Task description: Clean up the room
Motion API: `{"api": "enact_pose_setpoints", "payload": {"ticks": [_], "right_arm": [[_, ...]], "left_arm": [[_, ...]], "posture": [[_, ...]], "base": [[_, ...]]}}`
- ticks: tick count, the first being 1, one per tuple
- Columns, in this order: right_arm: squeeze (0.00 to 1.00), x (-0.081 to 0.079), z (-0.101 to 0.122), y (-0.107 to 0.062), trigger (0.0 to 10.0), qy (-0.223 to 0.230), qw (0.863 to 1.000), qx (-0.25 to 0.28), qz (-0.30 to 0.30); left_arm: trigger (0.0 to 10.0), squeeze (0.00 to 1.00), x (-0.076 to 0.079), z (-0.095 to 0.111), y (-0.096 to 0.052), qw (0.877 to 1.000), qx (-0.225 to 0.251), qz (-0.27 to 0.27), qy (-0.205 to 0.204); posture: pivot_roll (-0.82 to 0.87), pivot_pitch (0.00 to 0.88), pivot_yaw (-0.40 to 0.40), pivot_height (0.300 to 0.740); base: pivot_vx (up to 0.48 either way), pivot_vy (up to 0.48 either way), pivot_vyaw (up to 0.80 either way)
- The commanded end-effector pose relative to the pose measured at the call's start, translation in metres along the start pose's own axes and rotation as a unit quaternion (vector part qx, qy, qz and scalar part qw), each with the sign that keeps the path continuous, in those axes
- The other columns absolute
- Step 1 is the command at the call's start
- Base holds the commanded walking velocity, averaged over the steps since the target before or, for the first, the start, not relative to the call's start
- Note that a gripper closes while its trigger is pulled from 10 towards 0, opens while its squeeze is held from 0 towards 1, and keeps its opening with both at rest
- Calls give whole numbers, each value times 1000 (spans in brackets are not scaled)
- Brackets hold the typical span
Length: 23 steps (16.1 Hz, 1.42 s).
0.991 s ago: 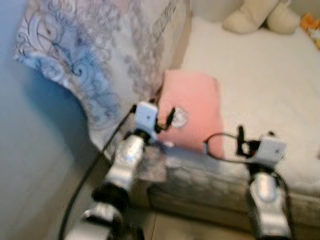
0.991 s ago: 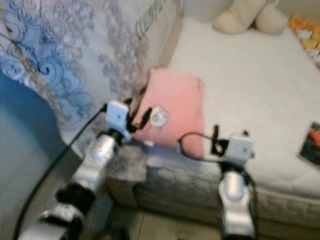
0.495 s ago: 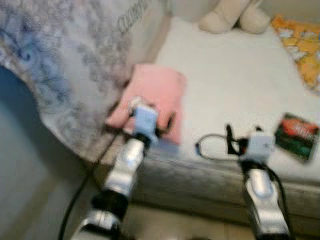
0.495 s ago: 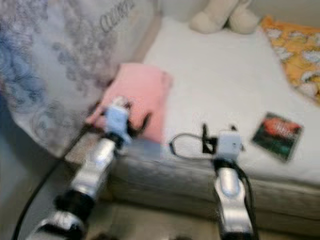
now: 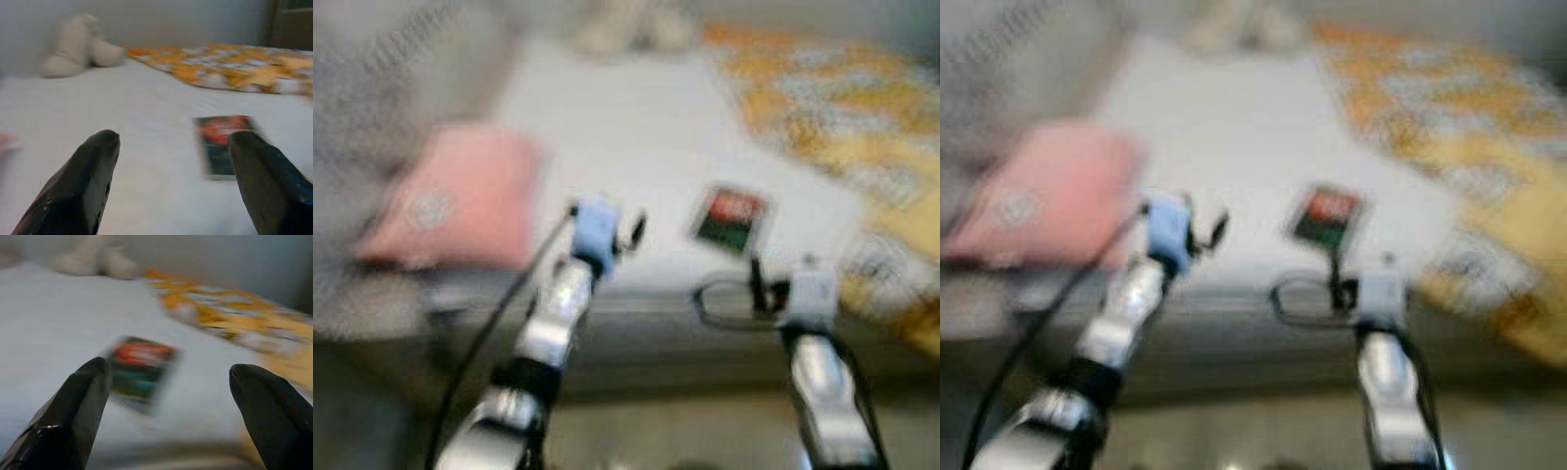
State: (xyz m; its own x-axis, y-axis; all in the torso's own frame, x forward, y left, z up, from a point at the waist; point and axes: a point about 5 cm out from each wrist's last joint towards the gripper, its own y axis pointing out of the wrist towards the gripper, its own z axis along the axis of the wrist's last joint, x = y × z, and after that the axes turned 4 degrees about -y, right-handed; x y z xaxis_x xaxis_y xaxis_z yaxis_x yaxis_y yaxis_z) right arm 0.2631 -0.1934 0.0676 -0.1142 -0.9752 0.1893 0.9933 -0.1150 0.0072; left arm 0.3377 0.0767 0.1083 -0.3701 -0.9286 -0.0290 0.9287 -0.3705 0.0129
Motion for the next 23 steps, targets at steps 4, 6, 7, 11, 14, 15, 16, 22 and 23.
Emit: {"api": "enact_pose_setpoints", "payload": {"ticks": [4,6,7,11,14,15,16,22,23], "right_arm": [[0,-9,4,3,10000,-8,1000,10,18],[0,-9,4,5,10000,-4,1000,7,19],[0,-8,3,5,10000,-4,1000,6,17],[0,-3,2,7,10000,0,1000,11,7],[0,-6,7,6,10000,6,999,24,26],[0,-6,6,6,10000,6,999,24,26],[0,-7,6,6,10000,6,999,24,27],[0,-9,3,2,10000,3,999,20,42],[0,-9,3,1,10000,4,999,20,43]], "left_arm": [[10000,0,-15,-3,-2,999,-11,31,-10],[10000,0,-13,-5,0,999,-13,36,-18],[10000,0,-13,-5,0,999,-14,38,-21],[10000,0,-24,-7,5,996,-31,76,-38],[10000,0,-27,-4,8,996,-30,80,-29],[10000,0,-27,-3,8,996,-30,79,-27],[10000,0,-28,-4,9,996,-35,83,-26],[10000,0,-31,-6,13,993,-53,93,-51],[10000,0,-30,-5,16,994,-65,82,-25]], "posture": [[-68,0,9,740],[-64,0,6,740],[-64,0,6,740],[-72,0,10,740],[-78,0,12,740],[-79,0,14,740],[-79,0,14,740],[-86,0,10,740],[-85,0,7,740]], "base": [[345,0,0],[480,0,-769],[480,0,-750],[480,0,-745],[452,0,0],[435,0,0],[435,0,0],[131,372,0],[0,480,0]]}}
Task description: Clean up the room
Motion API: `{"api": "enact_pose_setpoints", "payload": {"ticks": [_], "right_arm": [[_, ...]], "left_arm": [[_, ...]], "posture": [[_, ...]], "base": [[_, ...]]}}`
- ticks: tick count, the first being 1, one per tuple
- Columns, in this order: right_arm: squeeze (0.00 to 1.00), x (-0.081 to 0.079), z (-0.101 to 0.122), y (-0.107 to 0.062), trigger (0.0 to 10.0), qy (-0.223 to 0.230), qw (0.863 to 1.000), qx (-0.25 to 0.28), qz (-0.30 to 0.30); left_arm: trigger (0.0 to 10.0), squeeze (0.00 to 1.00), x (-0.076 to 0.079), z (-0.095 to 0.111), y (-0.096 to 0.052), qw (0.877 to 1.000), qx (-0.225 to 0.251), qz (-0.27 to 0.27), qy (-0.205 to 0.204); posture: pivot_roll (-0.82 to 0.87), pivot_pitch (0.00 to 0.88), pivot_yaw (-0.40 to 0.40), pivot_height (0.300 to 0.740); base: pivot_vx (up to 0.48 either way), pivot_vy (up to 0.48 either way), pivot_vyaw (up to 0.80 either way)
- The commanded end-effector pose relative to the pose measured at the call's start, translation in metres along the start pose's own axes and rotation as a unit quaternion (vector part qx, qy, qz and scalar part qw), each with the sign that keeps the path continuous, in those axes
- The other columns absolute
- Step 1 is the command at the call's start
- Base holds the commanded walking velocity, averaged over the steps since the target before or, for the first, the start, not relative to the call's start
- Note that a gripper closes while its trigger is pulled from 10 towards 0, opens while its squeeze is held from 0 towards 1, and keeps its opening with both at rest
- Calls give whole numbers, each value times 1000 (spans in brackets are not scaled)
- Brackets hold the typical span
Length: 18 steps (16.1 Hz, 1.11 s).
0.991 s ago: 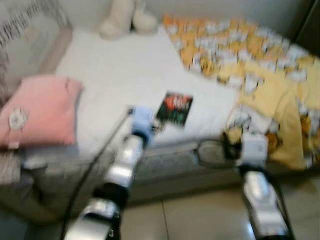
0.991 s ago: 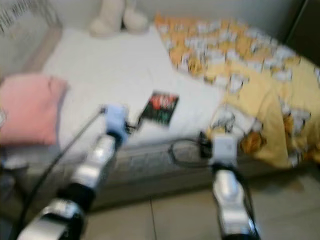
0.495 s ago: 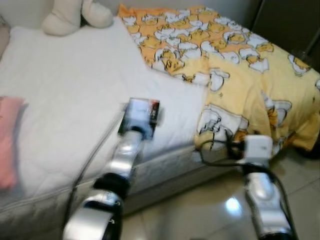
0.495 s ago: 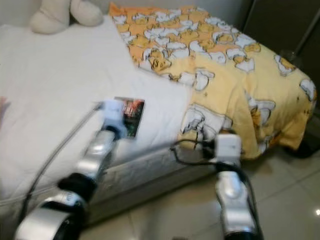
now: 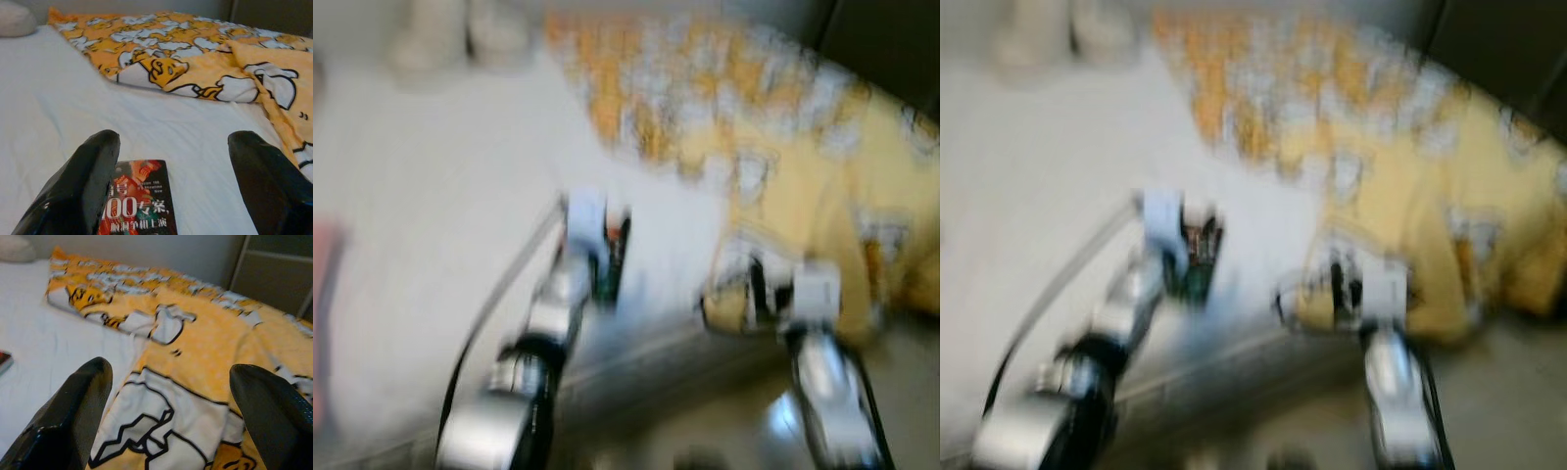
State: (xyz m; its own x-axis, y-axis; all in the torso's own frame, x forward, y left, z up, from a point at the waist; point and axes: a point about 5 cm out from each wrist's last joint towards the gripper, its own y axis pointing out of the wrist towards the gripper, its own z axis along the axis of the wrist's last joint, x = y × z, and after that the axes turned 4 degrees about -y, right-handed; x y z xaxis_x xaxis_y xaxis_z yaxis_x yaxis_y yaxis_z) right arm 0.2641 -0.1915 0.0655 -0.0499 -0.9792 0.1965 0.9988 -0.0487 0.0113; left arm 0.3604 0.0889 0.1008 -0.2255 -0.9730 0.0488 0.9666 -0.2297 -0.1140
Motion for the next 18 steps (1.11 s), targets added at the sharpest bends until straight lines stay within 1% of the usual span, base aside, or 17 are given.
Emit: {"api": "enact_pose_setpoints", "payload": {"ticks": [1,2,3,4,6,8,9,11,12,13,14,15,16,17,18], "right_arm": [[0,-7,2,0,10000,3,1000,-2,10],[0,-7,0,0,10000,8,1000,-8,12],[0,-9,-1,-4,10000,9,1000,-7,16],[0,-9,-2,-6,10000,8,1000,-7,16],[0,-10,-5,-14,10000,9,1000,-15,19],[0,-10,-7,-22,10000,6,1000,-22,21],[0,-9,-8,-24,10000,4,999,-25,21],[0,-6,-1,-28,10000,2,1000,-12,13],[0,5,25,-35,10000,4,999,38,-15],[0,12,41,-45,10000,5,997,70,-30],[0,17,48,-58,10000,5,996,80,-35],[0,23,43,-70,10000,17,997,66,-47],[0,31,32,-77,10000,32,997,40,-65],[0,36,24,-78,10000,45,996,19,-79],[0,35,21,-77,10000,47,996,7,-73]], "left_arm": [[10000,0,-7,5,4,1000,-7,6,26],[10000,0,-5,6,6,1000,-11,4,27],[10000,0,-3,10,10,999,-21,7,23],[10000,0,-4,12,12,999,-25,10,21],[10000,0,-10,18,16,999,-27,35,12],[10000,0,-10,22,19,999,-33,35,24],[10000,0,-10,23,20,998,-36,36,21],[10000,0,-13,33,20,999,4,21,29],[10000,0,-7,50,9,992,102,-40,58],[10000,0,-2,57,-8,982,164,-79,56],[10000,0,-11,46,-32,983,164,-72,35],[10000,0,-27,24,-55,991,127,-32,20],[10000,0,-36,6,-71,995,97,-6,19],[10000,0,-34,-5,-78,996,83,-5,13],[10000,0,-27,-9,-83,997,80,-10,-2]], "posture": [[-84,0,4,740],[-84,0,4,740],[-94,0,5,740],[-96,0,4,740],[-111,0,2,740],[-129,0,5,740],[-138,0,9,740],[-164,0,26,740],[-152,0,32,740],[-128,0,32,740],[-109,0,24,740],[-93,0,12,740],[-71,0,-5,740],[-44,0,-19,740],[-43,0,-25,740]], "base": [[0,454,0],[0,450,0],[0,0,-775],[0,0,-719],[0,0,0],[0,0,0],[0,0,0],[0,0,0],[0,0,0],[0,0,0],[0,0,0],[0,0,0],[0,0,0],[0,0,0],[450,0,0]]}}
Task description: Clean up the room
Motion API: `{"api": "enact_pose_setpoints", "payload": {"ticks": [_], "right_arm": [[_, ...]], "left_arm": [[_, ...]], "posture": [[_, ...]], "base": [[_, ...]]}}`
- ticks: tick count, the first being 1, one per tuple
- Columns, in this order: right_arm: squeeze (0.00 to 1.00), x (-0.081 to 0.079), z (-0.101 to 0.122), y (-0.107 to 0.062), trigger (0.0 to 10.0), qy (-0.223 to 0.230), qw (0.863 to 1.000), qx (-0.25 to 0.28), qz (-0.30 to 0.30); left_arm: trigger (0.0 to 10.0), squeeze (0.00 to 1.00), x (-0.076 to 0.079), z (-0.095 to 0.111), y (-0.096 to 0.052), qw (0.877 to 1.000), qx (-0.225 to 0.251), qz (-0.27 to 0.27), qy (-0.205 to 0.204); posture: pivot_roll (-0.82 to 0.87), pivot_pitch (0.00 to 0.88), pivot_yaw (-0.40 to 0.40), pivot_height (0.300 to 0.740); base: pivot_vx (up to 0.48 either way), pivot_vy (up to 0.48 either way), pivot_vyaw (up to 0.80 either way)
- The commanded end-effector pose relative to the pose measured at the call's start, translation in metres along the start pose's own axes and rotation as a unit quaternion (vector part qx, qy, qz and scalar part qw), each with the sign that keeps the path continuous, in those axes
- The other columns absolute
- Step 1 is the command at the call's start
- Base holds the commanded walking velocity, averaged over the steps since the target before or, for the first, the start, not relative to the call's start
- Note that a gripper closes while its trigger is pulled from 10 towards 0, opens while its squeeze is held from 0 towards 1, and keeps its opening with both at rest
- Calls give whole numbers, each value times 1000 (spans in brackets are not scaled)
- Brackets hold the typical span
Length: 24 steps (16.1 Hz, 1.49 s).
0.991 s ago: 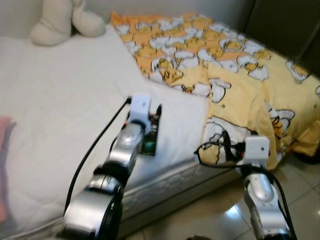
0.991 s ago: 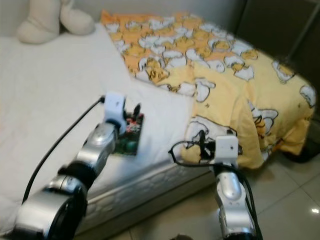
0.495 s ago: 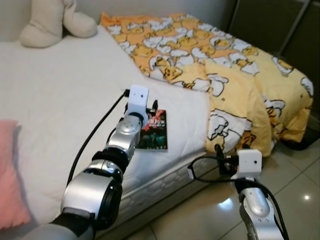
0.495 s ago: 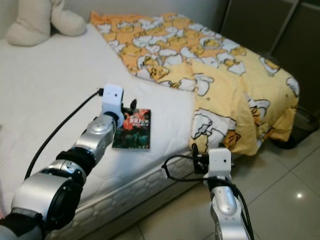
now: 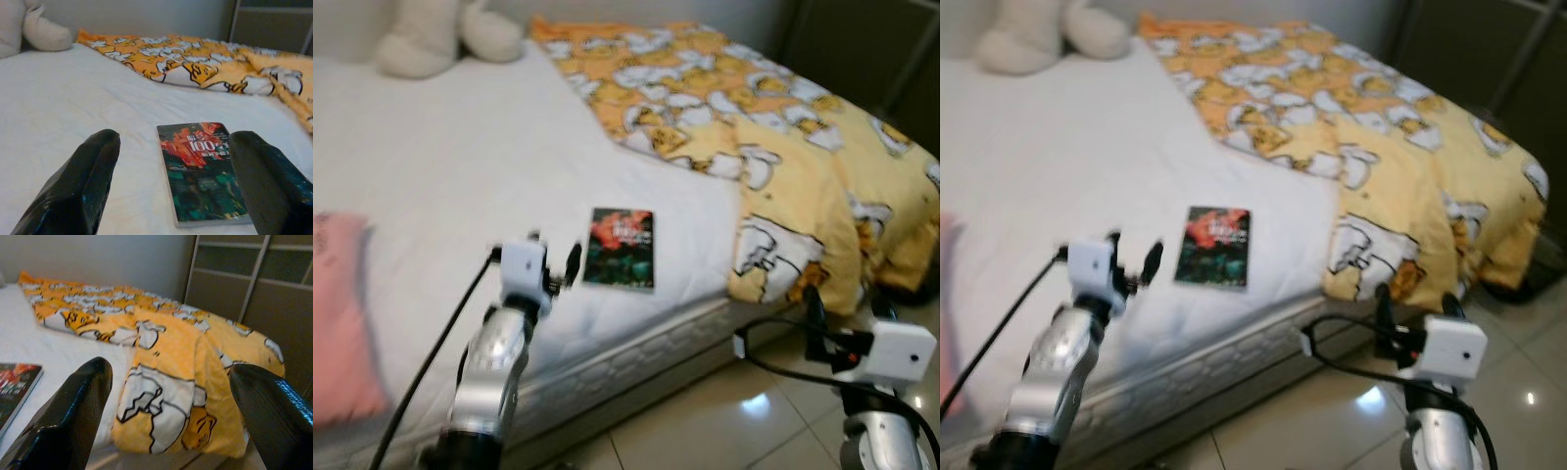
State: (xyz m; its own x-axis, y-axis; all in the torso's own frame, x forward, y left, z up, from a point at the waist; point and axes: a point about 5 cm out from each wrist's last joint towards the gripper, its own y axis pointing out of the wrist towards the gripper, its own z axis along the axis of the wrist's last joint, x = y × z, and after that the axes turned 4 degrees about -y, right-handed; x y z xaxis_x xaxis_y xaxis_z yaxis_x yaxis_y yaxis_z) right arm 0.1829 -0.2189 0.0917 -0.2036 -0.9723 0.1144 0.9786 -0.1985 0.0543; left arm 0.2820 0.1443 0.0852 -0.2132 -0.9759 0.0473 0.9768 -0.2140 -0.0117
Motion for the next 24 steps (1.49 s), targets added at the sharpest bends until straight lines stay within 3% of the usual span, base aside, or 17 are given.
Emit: {"api": "enact_pose_setpoints", "payload": {"ticks": [1,3,5,10,13,15,17,20,21,23,24], "right_arm": [[0,-3,-1,5,10000,8,1000,-7,9],[0,-19,-6,23,10000,12,999,-14,38],[0,-27,-8,34,10000,7,998,-10,56],[0,-31,-13,38,10000,2,997,-19,69],[0,-31,-15,35,10000,0,997,-26,75],[0,-30,-19,26,10000,-2,996,-39,80],[0,-31,-20,17,10000,-4,994,-51,94],[0,-31,-20,-1,10000,-16,992,-60,112],[0,-27,-16,-23,10000,-23,990,-76,118],[0,-26,-14,-47,10000,-27,985,-104,134],[0,-25,-11,-57,10000,-34,982,-110,147]], "left_arm": [[10000,0,14,17,6,999,27,-19,-2],[10000,0,18,28,23,1000,26,-3,4],[10000,0,20,27,30,1000,13,-1,4],[10000,0,33,22,44,1000,-17,-21,8],[10000,0,49,21,66,997,-49,-57,11],[10000,0,53,10,86,990,-118,-72,15],[10000,0,51,2,91,985,-163,-54,-9],[10000,0,59,2,95,981,-177,-55,-50],[10000,0,80,2,96,975,-179,-102,-85],[10000,0,79,-7,91,979,-168,-68,-97],[10000,0,73,-9,90,985,-154,-37,-71]], "posture": [[-40,0,-25,740],[-35,0,-29,740],[-44,0,-16,740],[-66,0,-3,740],[-84,0,-2,740],[-113,0,-17,740],[-135,0,-21,740],[-183,34,-28,740],[-239,109,-50,740],[-293,162,-77,740],[-307,183,-90,740]], "base": [[480,0,0],[480,0,0],[480,0,0],[480,0,0],[131,0,0],[0,0,0],[0,0,0],[0,0,0],[0,0,0],[0,0,0],[0,0,0]]}}
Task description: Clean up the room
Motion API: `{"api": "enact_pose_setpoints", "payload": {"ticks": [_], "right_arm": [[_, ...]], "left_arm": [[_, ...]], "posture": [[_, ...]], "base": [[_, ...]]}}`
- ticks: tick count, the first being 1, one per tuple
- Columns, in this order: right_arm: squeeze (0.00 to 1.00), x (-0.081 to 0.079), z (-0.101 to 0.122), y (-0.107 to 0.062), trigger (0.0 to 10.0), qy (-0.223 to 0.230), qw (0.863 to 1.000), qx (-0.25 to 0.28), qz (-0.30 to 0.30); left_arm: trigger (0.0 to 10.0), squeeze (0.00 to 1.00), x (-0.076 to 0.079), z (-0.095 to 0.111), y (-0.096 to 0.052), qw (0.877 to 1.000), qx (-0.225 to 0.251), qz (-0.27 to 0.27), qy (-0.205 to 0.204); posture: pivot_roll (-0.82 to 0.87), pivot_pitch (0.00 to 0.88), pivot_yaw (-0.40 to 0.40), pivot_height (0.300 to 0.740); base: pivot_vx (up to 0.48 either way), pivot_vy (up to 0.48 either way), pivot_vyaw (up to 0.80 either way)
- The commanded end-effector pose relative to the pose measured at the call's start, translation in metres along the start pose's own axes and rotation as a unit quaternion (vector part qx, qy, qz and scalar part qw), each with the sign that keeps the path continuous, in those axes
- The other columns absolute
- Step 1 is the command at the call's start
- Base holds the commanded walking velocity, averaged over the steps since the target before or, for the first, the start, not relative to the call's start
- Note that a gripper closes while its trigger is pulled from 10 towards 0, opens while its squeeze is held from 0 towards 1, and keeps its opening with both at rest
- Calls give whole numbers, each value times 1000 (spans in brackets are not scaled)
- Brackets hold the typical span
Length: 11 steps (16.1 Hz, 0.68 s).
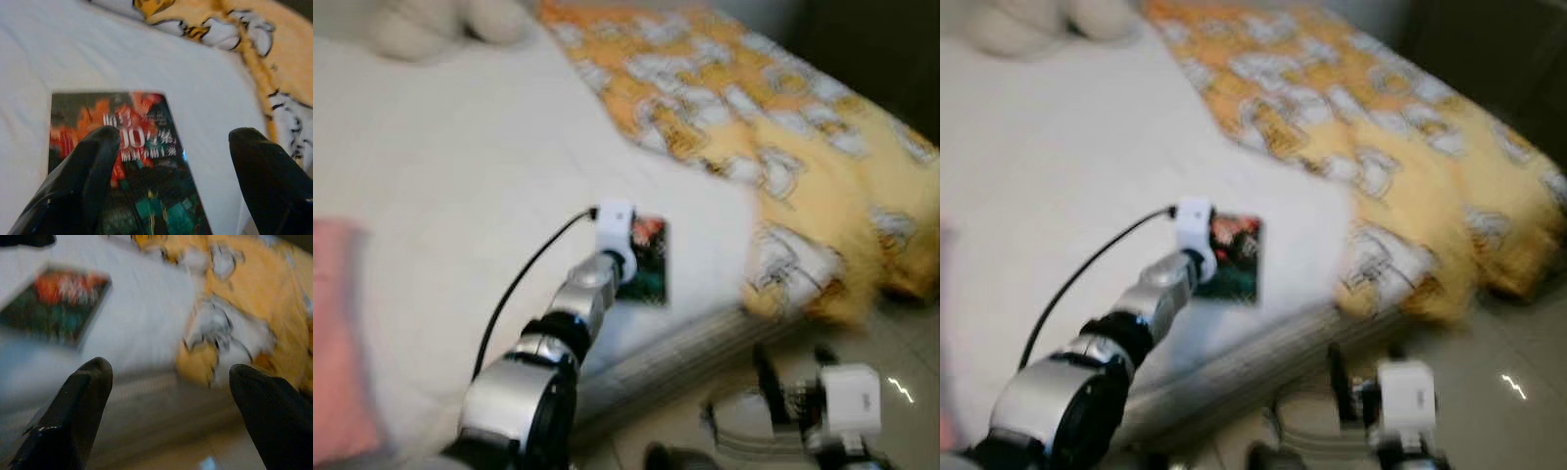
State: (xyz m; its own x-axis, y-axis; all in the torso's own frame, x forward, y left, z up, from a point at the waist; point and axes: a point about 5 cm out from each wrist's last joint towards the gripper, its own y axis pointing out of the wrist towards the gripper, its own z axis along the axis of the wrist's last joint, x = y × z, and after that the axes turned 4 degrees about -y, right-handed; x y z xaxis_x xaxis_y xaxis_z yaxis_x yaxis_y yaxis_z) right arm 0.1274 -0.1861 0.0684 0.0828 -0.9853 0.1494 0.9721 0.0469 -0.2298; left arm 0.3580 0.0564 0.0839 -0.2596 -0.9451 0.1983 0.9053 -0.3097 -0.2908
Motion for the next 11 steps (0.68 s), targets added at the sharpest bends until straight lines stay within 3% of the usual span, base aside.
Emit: {"api": "enact_pose_setpoints", "payload": {"ticks": [1,2,3,5,6,8,10,11], "right_arm": [[0,2,8,-3,10000,-13,1000,8,8],[0,4,7,-8,10000,-14,1000,-2,7],[0,4,9,-11,10000,-17,1000,-5,8],[0,7,25,-10,10000,-17,1000,26,-8],[0,7,30,-9,10000,-15,999,37,-13],[0,2,24,-4,10000,-9,1000,27,0],[0,-1,29,-4,10000,-14,999,29,17],[0,-1,29,-6,10000,-14,999,27,15]], "left_arm": [[10000,0,-7,-2,-2,998,20,46,23],[10000,0,-22,6,-4,992,45,104,51],[10000,0,-34,10,-6,987,57,140,53],[10000,0,-42,19,-12,985,110,126,39],[10000,0,-46,10,-20,985,126,103,64],[10000,0,-59,-11,-26,988,87,115,56],[10000,0,-60,-2,-19,989,79,125,8],[10000,0,-58,1,-18,989,82,125,4]], "posture": [[-323,205,-114,740],[-335,208,-121,740],[-335,205,-126,740],[-301,201,-118,740],[-252,204,-114,740],[-229,231,-131,740],[-246,244,-141,740],[-256,248,-143,740]], "base": [[0,0,0],[0,0,0],[0,0,0],[0,0,0],[0,0,0],[0,0,0],[0,0,0],[0,0,0]]}}
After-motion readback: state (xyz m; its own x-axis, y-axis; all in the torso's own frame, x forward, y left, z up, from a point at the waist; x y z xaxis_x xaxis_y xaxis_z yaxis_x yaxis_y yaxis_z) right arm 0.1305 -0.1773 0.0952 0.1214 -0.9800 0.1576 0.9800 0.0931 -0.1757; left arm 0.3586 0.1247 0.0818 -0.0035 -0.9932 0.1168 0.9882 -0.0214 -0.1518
